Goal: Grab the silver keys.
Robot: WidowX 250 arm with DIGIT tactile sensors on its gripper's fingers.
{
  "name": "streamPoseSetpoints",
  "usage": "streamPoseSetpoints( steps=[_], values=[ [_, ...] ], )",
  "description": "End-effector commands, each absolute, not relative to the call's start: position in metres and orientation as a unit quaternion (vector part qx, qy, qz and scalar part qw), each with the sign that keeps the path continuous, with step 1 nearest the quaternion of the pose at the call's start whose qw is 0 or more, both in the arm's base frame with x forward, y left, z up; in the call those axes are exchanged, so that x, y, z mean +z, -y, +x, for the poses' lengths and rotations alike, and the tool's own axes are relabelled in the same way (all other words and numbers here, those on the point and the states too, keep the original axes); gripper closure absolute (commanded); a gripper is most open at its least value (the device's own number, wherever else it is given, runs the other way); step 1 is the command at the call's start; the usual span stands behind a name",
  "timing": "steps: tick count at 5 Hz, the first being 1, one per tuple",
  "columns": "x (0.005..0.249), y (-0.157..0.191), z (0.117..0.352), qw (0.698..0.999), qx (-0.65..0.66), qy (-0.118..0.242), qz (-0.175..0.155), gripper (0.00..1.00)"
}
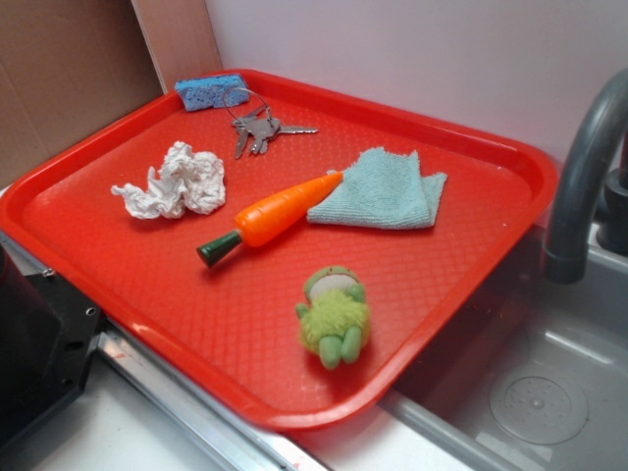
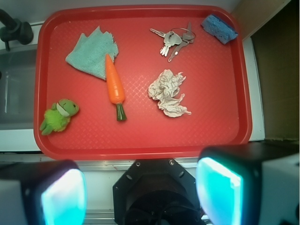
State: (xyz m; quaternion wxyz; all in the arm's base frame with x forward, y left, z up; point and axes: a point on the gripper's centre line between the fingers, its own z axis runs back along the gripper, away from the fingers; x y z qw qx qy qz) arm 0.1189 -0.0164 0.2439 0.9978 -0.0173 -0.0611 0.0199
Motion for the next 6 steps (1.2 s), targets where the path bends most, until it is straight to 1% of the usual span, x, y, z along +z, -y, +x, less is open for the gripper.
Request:
streamPoseSetpoints(
  steps=[1,2,3,4,6],
  values=[
    [0.244,0.016,0.119,0.998,0.02,0.061,-0.017,0.0],
    [0.238,-0.017,0.163,0.997,-0.019,0.072,0.024,0.0],
    [0.224,-0.03,0.204,0.985,-0.122,0.105,0.066,0.0],
    [0.211,-0.043,0.218,0.972,-0.176,0.134,0.085,0.0],
    [0.211,-0.043,0.218,0.972,-0.176,0.134,0.085,0.0]
  ],
)
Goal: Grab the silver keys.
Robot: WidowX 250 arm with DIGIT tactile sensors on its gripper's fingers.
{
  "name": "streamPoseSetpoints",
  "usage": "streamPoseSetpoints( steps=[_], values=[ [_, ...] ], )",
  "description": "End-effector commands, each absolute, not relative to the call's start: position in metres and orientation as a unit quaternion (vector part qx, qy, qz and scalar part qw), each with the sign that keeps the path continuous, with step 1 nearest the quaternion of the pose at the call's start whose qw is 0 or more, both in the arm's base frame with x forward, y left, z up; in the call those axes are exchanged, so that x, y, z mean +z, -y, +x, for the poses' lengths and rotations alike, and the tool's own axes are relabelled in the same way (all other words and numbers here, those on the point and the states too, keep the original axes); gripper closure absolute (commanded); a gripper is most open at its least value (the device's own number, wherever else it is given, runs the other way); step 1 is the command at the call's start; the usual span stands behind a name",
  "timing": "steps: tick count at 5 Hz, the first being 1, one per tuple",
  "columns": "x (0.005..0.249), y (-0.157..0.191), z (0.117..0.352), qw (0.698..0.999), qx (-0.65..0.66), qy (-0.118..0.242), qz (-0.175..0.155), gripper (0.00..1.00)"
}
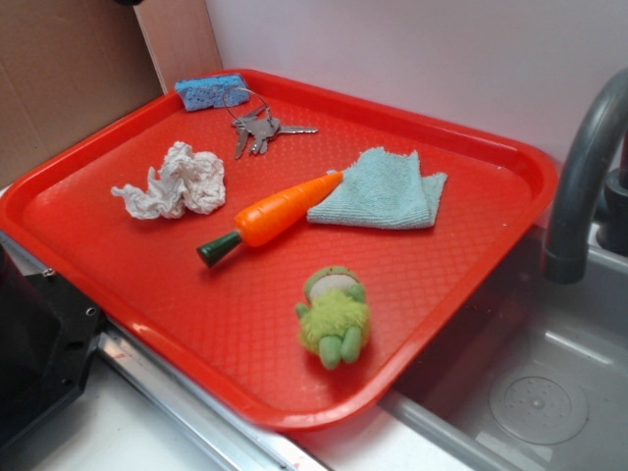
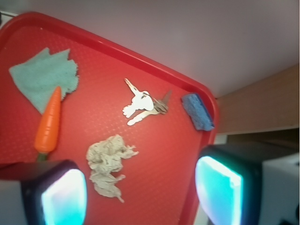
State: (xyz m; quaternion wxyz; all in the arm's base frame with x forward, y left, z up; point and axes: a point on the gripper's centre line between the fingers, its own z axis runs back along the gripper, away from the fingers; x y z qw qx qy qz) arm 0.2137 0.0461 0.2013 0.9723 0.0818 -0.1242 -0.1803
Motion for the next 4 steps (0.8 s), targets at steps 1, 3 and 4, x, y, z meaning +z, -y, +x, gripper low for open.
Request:
streamPoseSetpoints(
  steps=[1,3,4],
  values=[
    [0.211,-0.043,0.218,0.972,-0.176,0.134,0.085,0.0],
    [0.123,-0.064,0.262,0.971,-0.198,0.06,0.122,0.0],
    [0.104,-0.072,0.276,0.967,-0.213,0.057,0.125,0.0]
  ],
)
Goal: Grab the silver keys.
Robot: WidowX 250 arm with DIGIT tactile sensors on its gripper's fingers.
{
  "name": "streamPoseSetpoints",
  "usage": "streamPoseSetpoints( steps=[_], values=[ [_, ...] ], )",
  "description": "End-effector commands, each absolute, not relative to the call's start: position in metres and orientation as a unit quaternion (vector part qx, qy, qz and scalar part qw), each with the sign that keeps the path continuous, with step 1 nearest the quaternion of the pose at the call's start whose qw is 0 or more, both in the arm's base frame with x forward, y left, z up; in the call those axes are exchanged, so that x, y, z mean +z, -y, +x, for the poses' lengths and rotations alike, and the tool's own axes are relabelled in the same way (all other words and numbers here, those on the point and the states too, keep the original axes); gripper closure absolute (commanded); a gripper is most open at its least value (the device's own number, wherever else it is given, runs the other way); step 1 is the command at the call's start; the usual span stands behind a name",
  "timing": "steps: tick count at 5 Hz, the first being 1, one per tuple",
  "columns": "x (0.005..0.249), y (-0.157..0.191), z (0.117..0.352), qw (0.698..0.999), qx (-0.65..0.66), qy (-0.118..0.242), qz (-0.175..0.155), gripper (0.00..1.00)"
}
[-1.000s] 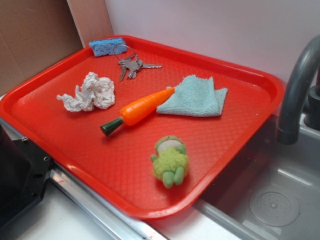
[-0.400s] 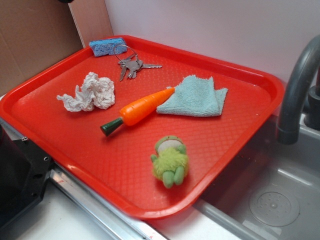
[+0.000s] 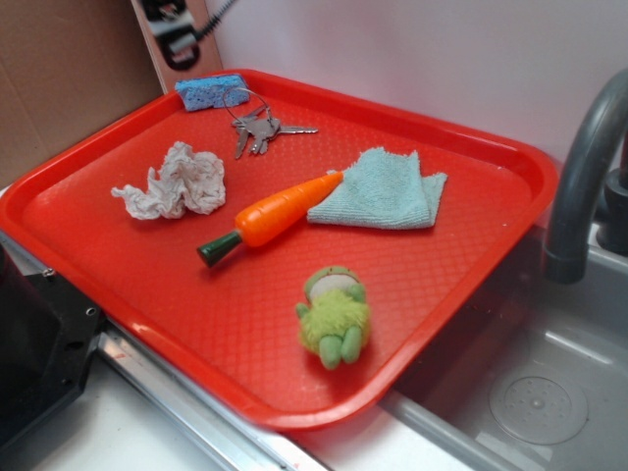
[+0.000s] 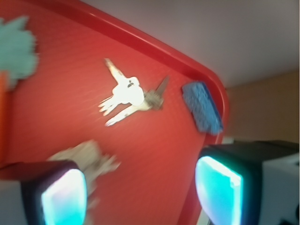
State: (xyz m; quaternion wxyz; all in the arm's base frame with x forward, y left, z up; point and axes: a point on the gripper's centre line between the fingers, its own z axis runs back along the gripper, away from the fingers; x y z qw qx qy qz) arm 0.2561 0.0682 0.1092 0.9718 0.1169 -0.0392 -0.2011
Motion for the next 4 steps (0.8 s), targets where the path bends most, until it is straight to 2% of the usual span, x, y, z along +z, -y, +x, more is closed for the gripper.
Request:
streamPoseSetpoints(
  steps=[1,3,4],
  values=[
    [0.089,-0.08,0.295,0.951,-0.263,0.09,0.137,0.0],
    [0.067,-0.092,0.321,0.949,-0.265,0.109,0.133,0.0],
    [0.062,-0.092,0.324,0.955,-0.255,0.105,0.112,1.0]
  ],
)
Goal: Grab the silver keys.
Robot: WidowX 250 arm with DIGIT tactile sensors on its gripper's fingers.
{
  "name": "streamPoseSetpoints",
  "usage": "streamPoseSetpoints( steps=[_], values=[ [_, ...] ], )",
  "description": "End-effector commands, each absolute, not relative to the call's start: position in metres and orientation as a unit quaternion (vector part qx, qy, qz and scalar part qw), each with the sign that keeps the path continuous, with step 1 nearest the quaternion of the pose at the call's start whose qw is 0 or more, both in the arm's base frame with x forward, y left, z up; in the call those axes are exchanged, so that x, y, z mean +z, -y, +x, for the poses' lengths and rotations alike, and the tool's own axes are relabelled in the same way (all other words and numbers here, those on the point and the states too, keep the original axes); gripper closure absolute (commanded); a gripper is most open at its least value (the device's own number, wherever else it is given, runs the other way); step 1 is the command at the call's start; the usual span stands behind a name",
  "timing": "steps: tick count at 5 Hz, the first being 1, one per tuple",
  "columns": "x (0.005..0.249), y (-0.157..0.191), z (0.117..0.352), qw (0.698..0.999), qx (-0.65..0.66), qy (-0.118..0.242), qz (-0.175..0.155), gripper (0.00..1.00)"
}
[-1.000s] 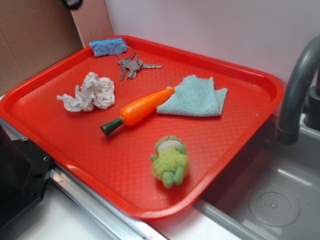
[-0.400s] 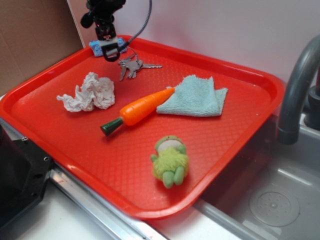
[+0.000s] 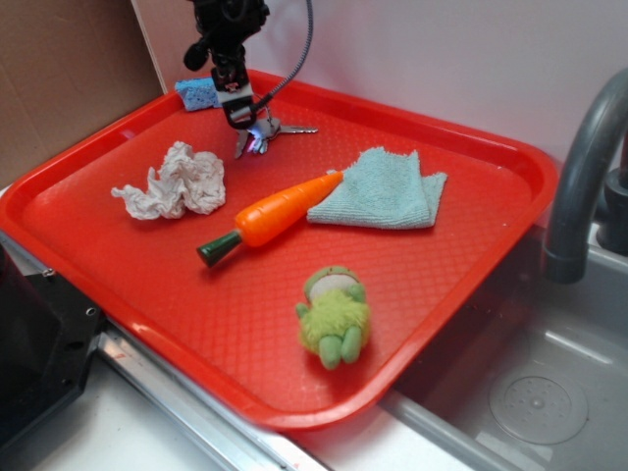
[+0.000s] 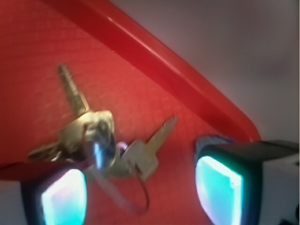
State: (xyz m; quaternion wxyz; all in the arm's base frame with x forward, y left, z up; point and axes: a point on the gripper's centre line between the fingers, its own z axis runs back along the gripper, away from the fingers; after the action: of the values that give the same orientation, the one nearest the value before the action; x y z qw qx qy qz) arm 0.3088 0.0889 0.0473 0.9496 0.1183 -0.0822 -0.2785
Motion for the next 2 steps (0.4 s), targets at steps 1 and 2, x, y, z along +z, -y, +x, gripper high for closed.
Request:
streamPoseSetpoints(
  steps=[1,2],
  values=[
    [0.0611,-0.0852,0.3194,0.955,-0.256,0.109,0.103,1.0],
    [0.0605,-0.08,0.3182,0.954,-0.26,0.108,0.101,1.0]
  ],
)
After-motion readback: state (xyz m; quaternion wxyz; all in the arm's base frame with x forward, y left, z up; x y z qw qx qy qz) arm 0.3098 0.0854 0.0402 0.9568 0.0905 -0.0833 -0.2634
